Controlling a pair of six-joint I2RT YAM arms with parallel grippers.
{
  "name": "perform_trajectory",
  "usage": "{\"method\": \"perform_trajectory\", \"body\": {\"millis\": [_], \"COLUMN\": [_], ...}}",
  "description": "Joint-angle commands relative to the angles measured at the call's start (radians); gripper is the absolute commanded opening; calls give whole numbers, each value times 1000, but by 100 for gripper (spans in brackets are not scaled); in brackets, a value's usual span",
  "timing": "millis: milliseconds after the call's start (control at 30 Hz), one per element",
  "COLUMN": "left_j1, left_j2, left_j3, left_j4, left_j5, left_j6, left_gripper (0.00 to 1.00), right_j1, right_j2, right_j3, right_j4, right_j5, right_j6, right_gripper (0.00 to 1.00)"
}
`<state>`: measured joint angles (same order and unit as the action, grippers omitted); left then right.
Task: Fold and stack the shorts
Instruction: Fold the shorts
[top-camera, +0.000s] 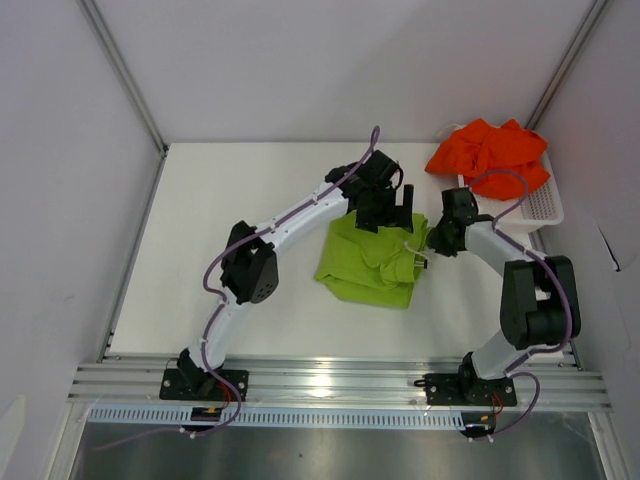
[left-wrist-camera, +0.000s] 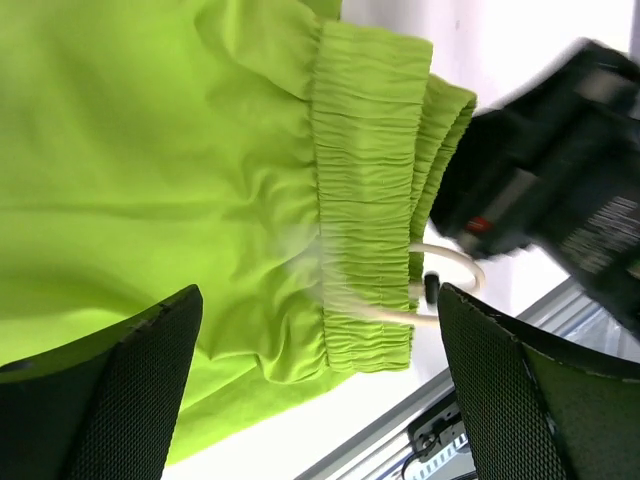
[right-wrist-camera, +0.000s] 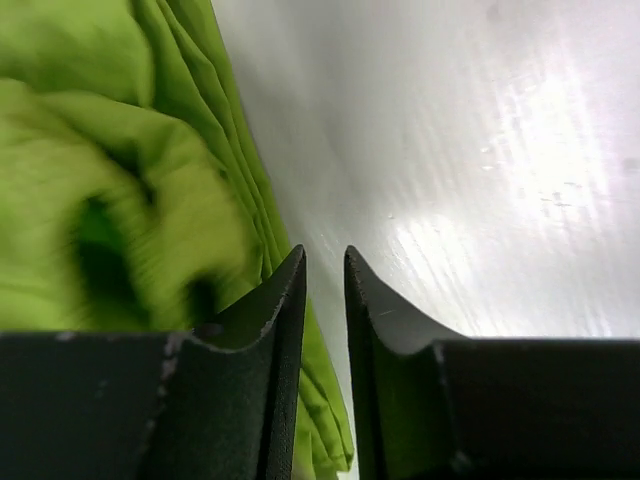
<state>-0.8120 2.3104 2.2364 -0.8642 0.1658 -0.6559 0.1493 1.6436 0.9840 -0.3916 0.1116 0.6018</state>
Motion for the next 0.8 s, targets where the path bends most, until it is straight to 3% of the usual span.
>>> {"method": "perform_trajectory", "body": {"millis": [0,167,267,333,400,567,767], "left_j1": [31,74,74,73,71,68,50], "left_j2": [-87,-167,-233,-278,-345,-442,-456], "left_j3": [25,39,-32,-183,-297,-527,-647], "left_j4": [57,2,-4,25,79,148,228], "left_j5": [38,25,5,0,-31,-106,-118], "left_j6": [-4,47,79,93,117,185,223], "left_gripper": [99,99,99,99,99,99,99], "right_j1": [-46,-177,-240,-270,-283,-281,-251], "right_j2": [-116,-179,-176,-171,-154,-67,1], "right_j3": [2,-41,-62,-80,-128,-197,-200], "right_j4": [-24,2,23,60,144,269,303], "right_j5": [56,-159,-341,-483,-635,-777,-729], "right_j6": [9,-5,-20,-22,-8,23,23], "right_gripper": [25,25,46,63,67,73,76]}}
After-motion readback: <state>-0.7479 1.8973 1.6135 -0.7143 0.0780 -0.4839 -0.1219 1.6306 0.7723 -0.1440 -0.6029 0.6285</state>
